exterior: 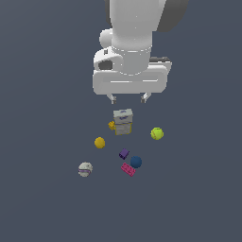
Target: Pick up a designated object from a clutter of objects.
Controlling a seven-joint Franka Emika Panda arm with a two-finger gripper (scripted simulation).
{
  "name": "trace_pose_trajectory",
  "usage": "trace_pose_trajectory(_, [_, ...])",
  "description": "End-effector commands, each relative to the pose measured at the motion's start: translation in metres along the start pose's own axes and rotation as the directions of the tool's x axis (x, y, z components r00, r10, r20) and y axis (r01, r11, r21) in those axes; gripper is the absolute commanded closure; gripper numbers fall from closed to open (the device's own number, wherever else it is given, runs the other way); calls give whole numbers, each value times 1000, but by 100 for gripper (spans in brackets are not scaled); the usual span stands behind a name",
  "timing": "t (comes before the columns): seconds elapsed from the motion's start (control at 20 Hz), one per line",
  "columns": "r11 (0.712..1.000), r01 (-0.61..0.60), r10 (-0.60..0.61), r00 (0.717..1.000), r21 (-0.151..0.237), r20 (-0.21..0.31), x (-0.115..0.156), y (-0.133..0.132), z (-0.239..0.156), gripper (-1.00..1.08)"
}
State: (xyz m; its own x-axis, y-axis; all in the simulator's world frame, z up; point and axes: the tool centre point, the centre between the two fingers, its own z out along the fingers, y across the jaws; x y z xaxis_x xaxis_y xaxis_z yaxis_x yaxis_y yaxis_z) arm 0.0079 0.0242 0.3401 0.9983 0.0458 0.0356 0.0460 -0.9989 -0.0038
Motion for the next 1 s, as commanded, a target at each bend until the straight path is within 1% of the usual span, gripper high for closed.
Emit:
trace_pose_trajectory(0.0, [1000, 0, 0, 1000, 0, 0, 0, 0, 0, -92])
trace_pose_trajectory(0.15, [1000, -4, 4, 1000, -5, -1, 1, 2, 1, -92])
trace_pose_trajectory(0.45, [999, -20, 20, 1000, -29, -4, 5, 12, 1, -92])
trace_pose_trajectory(0.7, [999, -20, 20, 1000, -28, -4, 5, 12, 2, -92])
trace_pose_trajectory(0.95, [999, -33, 33, 999, -23, -2, 7, 19, 19, -92])
